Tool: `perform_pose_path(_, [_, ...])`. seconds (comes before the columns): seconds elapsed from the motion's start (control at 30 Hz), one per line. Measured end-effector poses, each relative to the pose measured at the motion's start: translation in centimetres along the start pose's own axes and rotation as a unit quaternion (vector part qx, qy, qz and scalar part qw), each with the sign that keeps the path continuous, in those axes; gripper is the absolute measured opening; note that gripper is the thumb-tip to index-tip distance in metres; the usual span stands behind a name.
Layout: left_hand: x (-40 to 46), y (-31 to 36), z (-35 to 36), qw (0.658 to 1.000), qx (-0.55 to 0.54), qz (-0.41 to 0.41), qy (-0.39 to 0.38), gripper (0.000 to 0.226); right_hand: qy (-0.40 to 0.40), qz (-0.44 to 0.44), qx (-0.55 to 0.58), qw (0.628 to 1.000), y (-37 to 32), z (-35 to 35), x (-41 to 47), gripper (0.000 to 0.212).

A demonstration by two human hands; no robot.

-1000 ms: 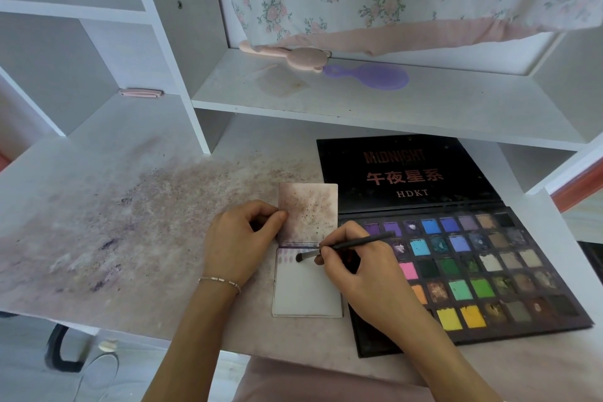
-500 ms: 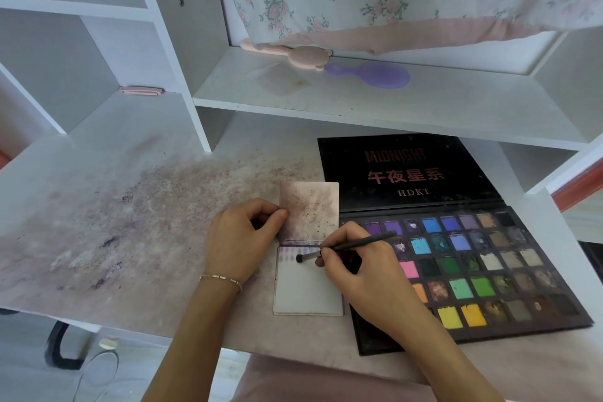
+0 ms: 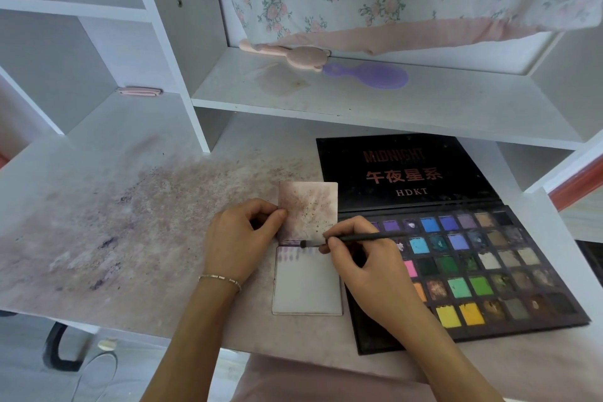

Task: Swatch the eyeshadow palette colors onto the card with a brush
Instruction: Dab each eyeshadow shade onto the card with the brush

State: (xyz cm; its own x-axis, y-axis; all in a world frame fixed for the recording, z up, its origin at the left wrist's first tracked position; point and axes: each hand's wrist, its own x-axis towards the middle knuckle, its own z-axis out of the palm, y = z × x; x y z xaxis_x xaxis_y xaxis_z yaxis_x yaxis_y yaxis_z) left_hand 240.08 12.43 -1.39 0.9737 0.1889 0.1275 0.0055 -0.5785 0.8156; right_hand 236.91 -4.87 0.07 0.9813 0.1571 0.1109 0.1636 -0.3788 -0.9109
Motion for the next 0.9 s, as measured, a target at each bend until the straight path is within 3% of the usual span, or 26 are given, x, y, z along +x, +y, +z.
perform_pose_path(0.17, [-0.1,0.0,-0.1,1.000,0.006,0.003,-0.002,0.022,0.077,-0.013,0.073,0.994,-0.2,-1.1,-0.2,0.024])
perform_pose_path(0.57, [0.1,0.1,0.0,1.000,0.000,-0.008,-0.006,0.022,0.199,0.040,0.065,0.977,2.4,-8.1,-2.0,0.023])
perform_pose_path(0.73, [-0.1,0.2,0.2,1.000,-0.006,-0.012,0.006,0.021,0.241,0.058,0.027,0.968,3.5,-10.0,-2.3,0.021])
perform_pose_path(0.9, [-0.2,0.2,0.3,1.000,-0.002,-0.005,0.010,0.022,0.231,0.052,-0.066,0.969,4.2,-10.0,-2.3,0.020])
